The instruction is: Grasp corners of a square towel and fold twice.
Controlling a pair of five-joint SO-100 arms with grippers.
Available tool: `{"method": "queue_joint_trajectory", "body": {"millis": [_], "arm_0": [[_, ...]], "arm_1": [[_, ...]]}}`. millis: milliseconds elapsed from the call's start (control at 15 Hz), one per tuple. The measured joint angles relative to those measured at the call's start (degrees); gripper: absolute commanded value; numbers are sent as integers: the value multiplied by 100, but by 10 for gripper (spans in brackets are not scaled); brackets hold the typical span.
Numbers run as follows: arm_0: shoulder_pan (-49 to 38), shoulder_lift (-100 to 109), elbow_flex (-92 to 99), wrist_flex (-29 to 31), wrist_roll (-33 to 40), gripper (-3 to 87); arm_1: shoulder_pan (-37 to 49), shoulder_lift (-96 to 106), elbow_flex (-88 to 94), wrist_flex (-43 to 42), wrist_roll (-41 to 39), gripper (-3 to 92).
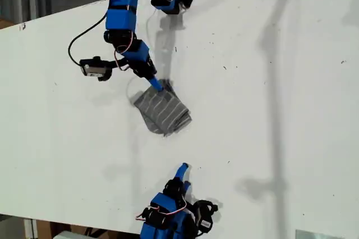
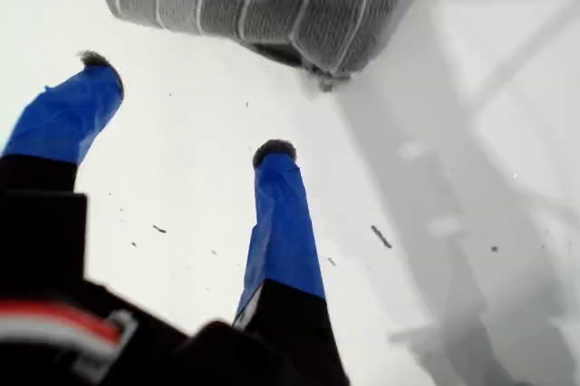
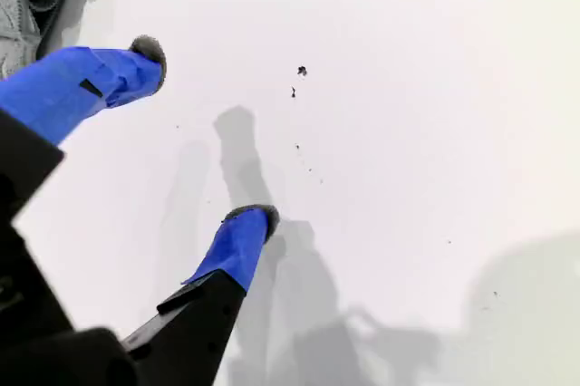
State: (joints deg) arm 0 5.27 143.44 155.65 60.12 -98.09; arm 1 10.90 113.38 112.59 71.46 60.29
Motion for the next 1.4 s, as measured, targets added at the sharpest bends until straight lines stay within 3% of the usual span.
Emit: {"method": "queue_joint_trajectory", "body": {"millis": [200,333,400,600,800,933,1067,1400], "arm_0": [[-132,2443,861,1028,-105,290],[-123,4623,1274,1925,53,279],[-167,5159,1327,2083,132,280],[-439,5449,1600,2065,650,276],[-598,5493,2206,1635,1274,272],[-563,5502,2259,1547,2760,240],[-483,5502,2276,1547,3560,228],[-492,5502,2276,1547,3700,206]], "arm_1": [[-1274,3129,2953,-237,2127,323],[-2021,5722,4491,149,3164,340],[-2320,6891,4729,501,3463,330],[-2452,7523,4948,1037,4263,313],[-2443,7523,4957,1433,4078,301],[-2373,7523,4957,1433,4008,300],[-2303,7523,4957,1433,4008,300],[-2259,7523,4957,1433,4008,299]]}}
